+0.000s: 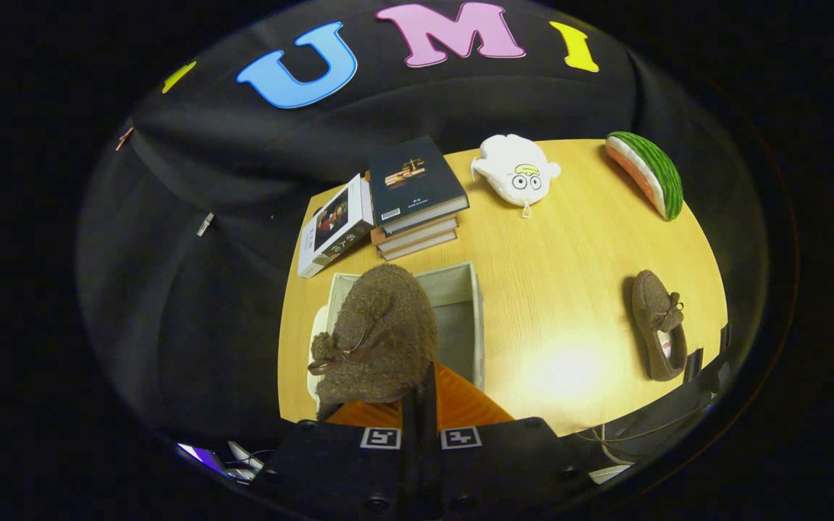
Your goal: Open the storage box then place both shoes into the box .Put the left shoe in first, then the right shoe, with the right side of both shoes facing outward in a uniform manner.
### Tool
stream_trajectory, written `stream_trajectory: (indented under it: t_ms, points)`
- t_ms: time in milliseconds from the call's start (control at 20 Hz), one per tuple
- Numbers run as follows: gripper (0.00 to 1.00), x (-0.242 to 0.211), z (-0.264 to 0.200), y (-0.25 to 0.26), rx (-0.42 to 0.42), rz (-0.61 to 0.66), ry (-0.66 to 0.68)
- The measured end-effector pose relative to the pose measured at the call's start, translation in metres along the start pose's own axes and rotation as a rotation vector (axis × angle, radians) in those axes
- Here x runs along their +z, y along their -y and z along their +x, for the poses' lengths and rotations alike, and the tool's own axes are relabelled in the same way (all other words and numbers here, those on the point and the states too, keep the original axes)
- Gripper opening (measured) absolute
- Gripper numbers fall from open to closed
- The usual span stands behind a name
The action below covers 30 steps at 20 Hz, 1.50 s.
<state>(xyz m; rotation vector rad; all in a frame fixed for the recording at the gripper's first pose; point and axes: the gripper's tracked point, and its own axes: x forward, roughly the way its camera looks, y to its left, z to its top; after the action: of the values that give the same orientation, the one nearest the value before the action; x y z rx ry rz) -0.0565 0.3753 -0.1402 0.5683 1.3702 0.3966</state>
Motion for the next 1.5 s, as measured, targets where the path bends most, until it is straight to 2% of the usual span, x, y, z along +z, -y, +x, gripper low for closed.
stream_trajectory:
  t_ms: [300, 600, 950, 1250, 1500]
  points:
    - [0.05, -0.013, 0.048, -0.022, -0.049, 0.031, -0.043]
    - [0.05, -0.01, 0.068, -0.029, -0.077, 0.035, -0.043]
    - [0.05, -0.018, 0.082, -0.038, -0.064, 0.032, -0.07]
    - [0.09, -0.022, 0.093, -0.041, -0.043, 0.055, -0.089]
    - [0.11, -0.03, 0.1, -0.046, -0.019, 0.02, -0.115]
